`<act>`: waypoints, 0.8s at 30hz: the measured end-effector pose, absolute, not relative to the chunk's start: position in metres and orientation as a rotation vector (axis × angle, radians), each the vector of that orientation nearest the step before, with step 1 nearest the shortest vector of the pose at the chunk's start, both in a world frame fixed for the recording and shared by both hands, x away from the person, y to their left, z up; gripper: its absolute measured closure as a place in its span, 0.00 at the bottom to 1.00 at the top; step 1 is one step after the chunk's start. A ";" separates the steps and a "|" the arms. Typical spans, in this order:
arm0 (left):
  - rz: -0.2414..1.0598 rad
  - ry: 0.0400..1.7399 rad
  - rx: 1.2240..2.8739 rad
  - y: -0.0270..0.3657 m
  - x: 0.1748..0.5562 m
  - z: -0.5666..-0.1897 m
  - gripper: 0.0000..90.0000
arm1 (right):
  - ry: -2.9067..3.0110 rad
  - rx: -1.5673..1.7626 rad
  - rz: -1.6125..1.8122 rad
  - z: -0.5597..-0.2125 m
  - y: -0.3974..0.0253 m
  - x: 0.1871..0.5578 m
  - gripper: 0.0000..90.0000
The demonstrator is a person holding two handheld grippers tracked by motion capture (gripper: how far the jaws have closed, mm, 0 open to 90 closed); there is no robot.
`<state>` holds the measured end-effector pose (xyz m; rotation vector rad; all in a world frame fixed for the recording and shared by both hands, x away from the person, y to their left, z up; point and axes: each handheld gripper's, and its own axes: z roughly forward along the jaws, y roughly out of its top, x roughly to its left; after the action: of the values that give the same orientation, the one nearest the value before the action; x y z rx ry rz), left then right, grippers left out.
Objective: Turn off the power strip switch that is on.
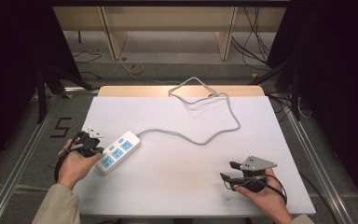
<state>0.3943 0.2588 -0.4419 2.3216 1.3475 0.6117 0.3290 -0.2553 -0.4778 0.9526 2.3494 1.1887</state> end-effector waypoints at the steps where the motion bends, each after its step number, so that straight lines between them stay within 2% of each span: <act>1: 0.610 1.349 2.325 0.259 0.395 -0.443 1.00 | 2.349 0.952 1.188 -0.478 -0.255 0.329 0.46; 24: 0.578 1.350 2.337 0.258 0.398 -0.448 1.00 | 2.349 0.950 1.189 -0.478 -0.255 0.329 0.46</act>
<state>0.3980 0.2584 -0.4480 2.3372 1.3504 0.5777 0.3289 -0.2552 -0.4776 0.9501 2.3490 1.1889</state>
